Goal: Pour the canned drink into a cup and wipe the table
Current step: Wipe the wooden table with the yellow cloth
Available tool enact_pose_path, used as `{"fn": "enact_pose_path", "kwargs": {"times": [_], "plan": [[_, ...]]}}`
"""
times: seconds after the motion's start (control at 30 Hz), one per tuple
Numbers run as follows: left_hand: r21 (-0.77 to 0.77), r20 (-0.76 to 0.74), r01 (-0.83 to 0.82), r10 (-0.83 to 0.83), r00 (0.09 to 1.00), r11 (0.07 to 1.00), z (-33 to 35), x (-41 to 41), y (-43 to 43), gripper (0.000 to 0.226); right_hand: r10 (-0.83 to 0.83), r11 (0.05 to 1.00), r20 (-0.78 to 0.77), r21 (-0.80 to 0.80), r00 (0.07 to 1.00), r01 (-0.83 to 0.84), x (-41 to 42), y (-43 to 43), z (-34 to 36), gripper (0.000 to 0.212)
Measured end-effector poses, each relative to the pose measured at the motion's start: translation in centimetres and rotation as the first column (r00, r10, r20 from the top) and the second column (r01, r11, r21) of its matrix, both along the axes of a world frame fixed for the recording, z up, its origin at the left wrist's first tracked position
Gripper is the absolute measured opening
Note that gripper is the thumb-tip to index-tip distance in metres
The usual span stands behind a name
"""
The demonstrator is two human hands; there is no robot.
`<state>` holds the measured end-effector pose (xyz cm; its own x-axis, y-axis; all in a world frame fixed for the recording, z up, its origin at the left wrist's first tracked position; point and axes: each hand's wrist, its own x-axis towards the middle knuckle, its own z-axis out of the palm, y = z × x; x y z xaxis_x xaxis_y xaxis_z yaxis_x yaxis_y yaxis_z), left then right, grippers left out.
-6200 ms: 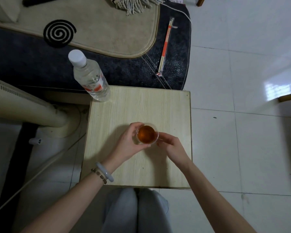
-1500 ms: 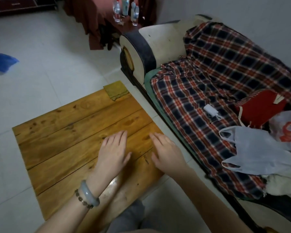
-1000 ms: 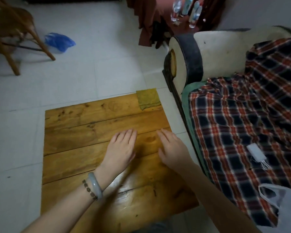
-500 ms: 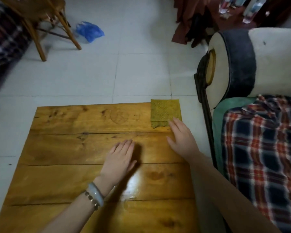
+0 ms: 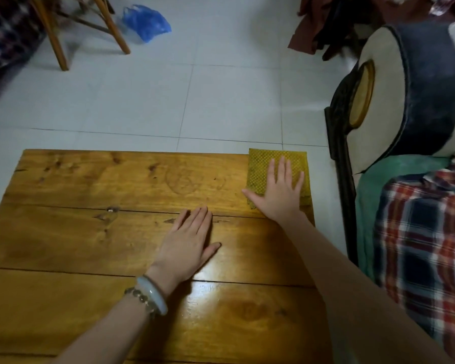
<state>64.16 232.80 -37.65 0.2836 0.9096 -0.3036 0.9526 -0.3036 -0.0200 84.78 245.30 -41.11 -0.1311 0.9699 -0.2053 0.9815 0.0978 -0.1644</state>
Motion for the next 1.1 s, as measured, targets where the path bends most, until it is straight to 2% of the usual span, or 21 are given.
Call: {"fn": "enact_pose_path", "kwargs": {"times": [0.2, 0.33, 0.47, 0.57, 0.7, 0.83, 0.93, 1.1], "plan": [[-0.009, 0.05, -0.021, 0.022, 0.998, 1.0, -1.1, -0.3, -0.5, 0.073, 0.01, 0.997, 0.035, 0.076, 0.999, -0.012, -0.1, -0.1, -0.5, 0.067], [-0.041, 0.121, -0.05, 0.055, 0.991, 0.998, -0.9, -0.6, -0.4, 0.07, 0.065, 0.998, -0.082, 0.032, 0.995, -0.062, 0.7, -0.1, -0.1, 0.059], [-0.001, 0.226, -0.04, 0.039, 0.973, 0.999, 0.2, -1.0, -2.2, 0.07, 0.204, 0.977, -0.194, -0.028, 0.96, -0.213, 1.3, -3.2, 0.7, 0.057], [-0.025, 0.235, -0.052, 0.056, 0.97, 0.998, 1.0, -2.5, -5.8, 0.069, 0.334, 0.937, -0.125, -0.063, 0.934, -0.344, 1.4, -7.9, 1.2, 0.061], [-0.095, 0.266, -0.077, 0.1, 0.959, 0.993, 2.2, -5.4, -10.2, 0.067, 0.421, 0.904, -0.004, -0.077, 0.907, -0.42, 2.2, -14.1, 1.4, 0.065], [-0.109, 0.249, -0.06, 0.086, 0.965, 0.992, 2.8, -7.5, -13.8, 0.068, 0.399, 0.917, 0.034, -0.026, 0.916, -0.399, 2.1, -14.7, 1.2, 0.074], [-0.106, 0.256, -0.096, 0.121, 0.959, 0.99, 2.6, -8.5, -16.3, 0.067, 0.4, 0.916, 0.109, -0.002, 0.91, -0.402, 0.8, -14.5, 0.2, 0.071], [-0.11, 0.255, -0.116, 0.141, 0.957, 0.987, 2.2, -9.6, -21.2, 0.068, 0.386, 0.922, 0.1, -0.012, 0.917, -0.387, -1.1, -19.0, -0.8, 0.062]]}}
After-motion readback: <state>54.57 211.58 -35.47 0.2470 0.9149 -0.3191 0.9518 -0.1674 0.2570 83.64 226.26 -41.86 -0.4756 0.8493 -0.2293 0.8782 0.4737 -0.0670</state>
